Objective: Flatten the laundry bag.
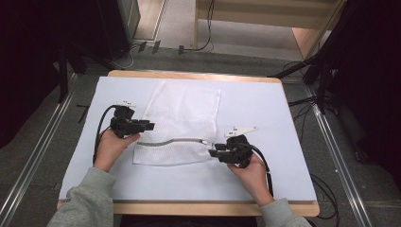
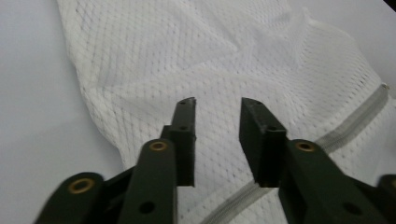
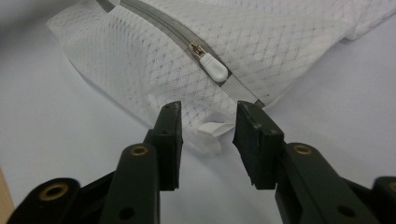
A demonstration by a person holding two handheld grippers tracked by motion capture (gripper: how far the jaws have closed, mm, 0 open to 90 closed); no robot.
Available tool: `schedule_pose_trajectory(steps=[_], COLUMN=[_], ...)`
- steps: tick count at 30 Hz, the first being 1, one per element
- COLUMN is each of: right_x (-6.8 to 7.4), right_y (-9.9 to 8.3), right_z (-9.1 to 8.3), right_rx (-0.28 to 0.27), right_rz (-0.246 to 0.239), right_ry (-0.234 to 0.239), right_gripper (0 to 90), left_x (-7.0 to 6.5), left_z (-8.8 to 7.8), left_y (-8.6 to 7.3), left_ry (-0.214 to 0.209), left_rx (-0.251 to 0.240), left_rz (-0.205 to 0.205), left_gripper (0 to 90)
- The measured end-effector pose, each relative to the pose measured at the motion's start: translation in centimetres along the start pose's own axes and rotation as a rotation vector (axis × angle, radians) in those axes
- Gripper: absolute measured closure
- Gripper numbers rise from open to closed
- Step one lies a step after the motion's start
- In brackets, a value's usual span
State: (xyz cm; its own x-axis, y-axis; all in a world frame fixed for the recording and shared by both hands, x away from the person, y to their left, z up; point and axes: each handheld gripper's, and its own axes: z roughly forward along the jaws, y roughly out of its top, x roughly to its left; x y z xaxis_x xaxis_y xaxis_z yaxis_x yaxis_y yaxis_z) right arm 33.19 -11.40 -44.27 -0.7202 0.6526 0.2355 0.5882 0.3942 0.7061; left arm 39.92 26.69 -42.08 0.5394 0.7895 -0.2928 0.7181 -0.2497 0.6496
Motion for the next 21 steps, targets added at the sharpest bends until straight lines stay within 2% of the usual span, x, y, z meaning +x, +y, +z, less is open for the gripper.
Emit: schedule_pose_trajectory(steps=[2, 4, 8, 10, 13, 17, 21], right_x=[0.2, 0.3, 0.2, 0.2, 0.0, -0.2, 0.0], right_y=[-0.1, -0.1, -0.1, -0.3, -0.5, -0.5, -0.7], right_z=[0.1, 0.4, 1.0, 1.4, 1.6, 0.7, -0.6], right_rx=[0.005, 0.002, 0.008, 0.031, 0.067, 0.054, 0.050], right_rz=[0.006, -0.008, -0.014, -0.007, 0.012, 0.030, 0.026], right_ry=[0.000, -0.008, -0.011, -0.015, -0.013, -0.012, -0.017], right_gripper=[61.0, 63.6, 72.4, 80.9, 88.0, 90.0, 90.0], left_x=[0.2, 0.4, 1.1, 1.4, 1.8, 1.9, 1.7], left_z=[0.3, 0.9, 2.2, 2.7, 3.5, 4.2, 4.5], left_y=[0.5, 0.9, 1.2, 1.2, 1.2, 0.9, 0.7], left_ry=[0.011, 0.012, 0.030, 0.043, 0.045, 0.046, 0.050], left_rx=[0.001, -0.001, 0.021, 0.033, 0.041, 0.075, 0.100], left_rz=[0.022, 0.013, 0.003, 0.001, -0.010, -0.004, 0.014], left_gripper=[84.7, 90.0, 90.0, 90.0, 90.0, 90.0, 89.1])
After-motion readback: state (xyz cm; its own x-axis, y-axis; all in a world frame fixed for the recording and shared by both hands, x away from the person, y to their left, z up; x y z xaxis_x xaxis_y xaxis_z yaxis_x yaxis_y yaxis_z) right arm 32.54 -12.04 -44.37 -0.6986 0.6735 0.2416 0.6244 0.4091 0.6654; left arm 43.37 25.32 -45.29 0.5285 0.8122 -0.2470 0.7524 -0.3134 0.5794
